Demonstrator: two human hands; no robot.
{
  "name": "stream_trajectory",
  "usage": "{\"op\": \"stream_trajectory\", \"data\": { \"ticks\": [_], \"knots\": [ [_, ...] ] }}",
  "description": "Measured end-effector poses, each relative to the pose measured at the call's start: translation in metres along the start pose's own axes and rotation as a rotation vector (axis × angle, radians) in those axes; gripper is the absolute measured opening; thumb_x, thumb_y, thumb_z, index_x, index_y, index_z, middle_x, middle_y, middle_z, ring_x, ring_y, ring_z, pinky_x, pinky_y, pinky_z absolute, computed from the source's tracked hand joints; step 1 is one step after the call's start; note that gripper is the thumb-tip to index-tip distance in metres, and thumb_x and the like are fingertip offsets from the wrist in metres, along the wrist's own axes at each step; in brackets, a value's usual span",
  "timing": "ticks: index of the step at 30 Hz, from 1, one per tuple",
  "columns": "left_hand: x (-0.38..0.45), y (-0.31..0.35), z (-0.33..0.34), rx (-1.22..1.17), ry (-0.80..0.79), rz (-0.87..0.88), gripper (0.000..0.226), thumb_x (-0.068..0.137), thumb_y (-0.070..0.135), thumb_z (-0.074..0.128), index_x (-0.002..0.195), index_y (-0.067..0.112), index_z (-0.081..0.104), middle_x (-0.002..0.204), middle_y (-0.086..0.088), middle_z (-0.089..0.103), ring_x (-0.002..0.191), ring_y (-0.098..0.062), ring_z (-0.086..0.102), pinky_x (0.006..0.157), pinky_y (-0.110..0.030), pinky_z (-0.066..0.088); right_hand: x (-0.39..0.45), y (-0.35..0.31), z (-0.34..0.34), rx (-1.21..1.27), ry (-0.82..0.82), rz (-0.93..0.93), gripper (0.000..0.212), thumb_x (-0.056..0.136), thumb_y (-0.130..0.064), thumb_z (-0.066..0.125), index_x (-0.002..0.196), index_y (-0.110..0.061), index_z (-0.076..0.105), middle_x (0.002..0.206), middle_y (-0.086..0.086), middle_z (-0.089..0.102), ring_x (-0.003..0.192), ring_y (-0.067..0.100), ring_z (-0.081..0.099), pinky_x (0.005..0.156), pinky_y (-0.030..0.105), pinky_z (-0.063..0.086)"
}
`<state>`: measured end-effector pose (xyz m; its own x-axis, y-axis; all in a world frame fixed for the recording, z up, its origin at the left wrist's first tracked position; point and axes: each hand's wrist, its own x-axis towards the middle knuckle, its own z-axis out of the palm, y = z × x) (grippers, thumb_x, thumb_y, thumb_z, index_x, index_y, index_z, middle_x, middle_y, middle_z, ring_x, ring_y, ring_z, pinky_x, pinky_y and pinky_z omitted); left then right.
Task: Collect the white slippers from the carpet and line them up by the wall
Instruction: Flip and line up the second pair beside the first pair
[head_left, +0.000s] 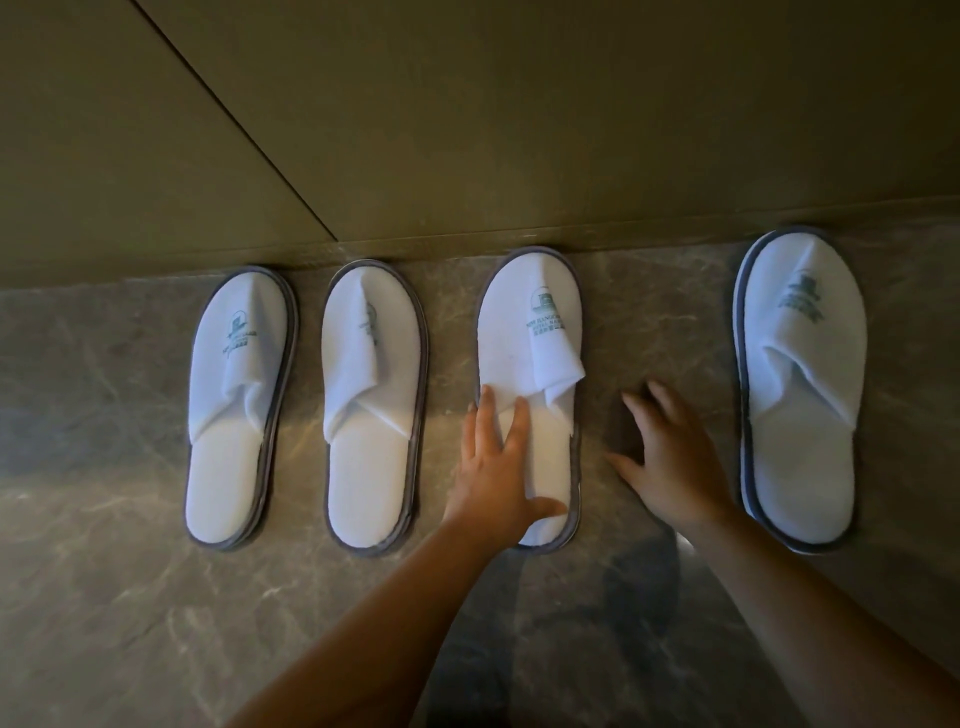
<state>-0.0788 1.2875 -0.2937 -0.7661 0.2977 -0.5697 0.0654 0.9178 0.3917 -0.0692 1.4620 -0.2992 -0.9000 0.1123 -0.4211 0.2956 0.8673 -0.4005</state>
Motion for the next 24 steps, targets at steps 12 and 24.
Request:
{"op": "stream_trajectory", "data": {
  "ticks": [12,24],
  "knots": [
    [0.0,0.002,0.001,0.21,0.1,0.174,0.106,0.064,0.062,0.061,0.121,0.048,-0.028,0.153,-0.003,-0.02,0.14,-0.031,-0.017,0.112,-0.049,-0.001,-0.028,0.043,-0.025,0.066,0.484,0.266,0.083,0.064,-0.025,0.076,0.132,-0.011,0.031,0.143,0.027,0.029,0.131,0.043,0.026,0.105,0.057,0.024],
    [0.0,0.012,-0.001,0.303,-0.024,0.101,0.11,0.063,0.063,0.061,0.138,0.031,-0.012,0.152,-0.006,-0.023,0.138,-0.035,-0.022,0.113,-0.054,0.004,-0.036,0.071,-0.025,0.197,0.298,0.454,0.094,0.063,-0.028,0.077,0.137,-0.012,0.021,0.143,0.03,0.02,0.127,0.046,0.023,0.103,0.053,0.024]
  ]
}}
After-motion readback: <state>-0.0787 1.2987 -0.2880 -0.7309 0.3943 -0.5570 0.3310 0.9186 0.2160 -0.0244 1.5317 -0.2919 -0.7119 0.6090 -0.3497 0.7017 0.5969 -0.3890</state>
